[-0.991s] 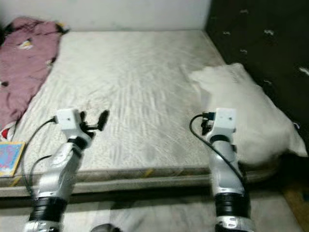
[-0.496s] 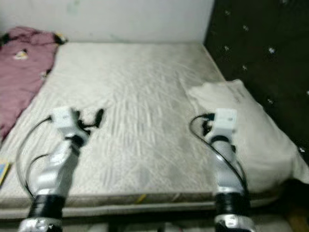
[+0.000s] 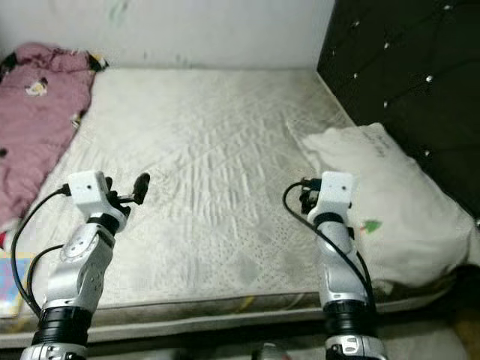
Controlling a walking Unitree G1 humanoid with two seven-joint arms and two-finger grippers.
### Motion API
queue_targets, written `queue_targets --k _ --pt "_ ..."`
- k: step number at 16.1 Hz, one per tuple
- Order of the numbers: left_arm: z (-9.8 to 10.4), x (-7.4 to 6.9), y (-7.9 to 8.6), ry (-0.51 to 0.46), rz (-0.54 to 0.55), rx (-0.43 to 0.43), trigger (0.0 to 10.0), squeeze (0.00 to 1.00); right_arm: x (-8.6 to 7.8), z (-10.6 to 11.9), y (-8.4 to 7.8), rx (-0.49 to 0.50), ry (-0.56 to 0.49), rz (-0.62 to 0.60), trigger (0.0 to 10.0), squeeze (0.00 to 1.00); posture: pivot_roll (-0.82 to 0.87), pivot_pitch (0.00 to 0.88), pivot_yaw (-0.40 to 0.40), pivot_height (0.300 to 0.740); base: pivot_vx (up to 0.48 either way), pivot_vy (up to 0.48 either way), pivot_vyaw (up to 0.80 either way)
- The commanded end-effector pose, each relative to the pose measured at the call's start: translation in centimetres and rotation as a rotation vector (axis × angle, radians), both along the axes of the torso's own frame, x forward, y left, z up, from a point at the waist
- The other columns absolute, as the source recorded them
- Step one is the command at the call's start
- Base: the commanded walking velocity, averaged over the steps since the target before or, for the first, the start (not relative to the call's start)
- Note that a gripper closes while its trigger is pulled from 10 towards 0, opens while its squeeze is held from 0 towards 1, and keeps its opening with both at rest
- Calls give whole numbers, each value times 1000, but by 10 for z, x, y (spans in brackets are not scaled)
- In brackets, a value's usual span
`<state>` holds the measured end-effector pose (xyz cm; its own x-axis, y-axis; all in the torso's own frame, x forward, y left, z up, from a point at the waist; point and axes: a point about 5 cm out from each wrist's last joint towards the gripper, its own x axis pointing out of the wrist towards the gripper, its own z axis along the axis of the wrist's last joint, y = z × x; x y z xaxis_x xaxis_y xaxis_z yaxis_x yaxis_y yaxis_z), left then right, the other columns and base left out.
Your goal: Clean up the room
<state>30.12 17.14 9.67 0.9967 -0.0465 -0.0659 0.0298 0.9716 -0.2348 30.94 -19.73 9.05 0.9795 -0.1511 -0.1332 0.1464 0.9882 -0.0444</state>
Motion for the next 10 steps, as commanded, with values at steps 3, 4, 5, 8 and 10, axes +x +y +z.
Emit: queue_targets --k 3,4,5,8,10 --pt "-1 0 1 3 22 6 10000 0 -1 -4 3 5 18 13 10000 0 2 0 -9 740 0 480 0" --pt "-1 0 0 3 23 5 10000 0 -1 -4 3 5 18 16 10000 0 2 0 -9 740 0 480 0" --pt "1 1 -4 0 20 1 10000 0 0 -5 4 1 29 28 10000 0 5 0 -14 740 0 480 0" --pt "1 -1 -5 -2 21 0 10000 0 1 -7 6 -9 38 44 10000 0 12 0 -22 740 0 480 0" --pt "-2 -3 -2 10 40 1 10000 0 2 -8 8 -11 42 57 10000 0 20 0 -23 740 0 480 0"
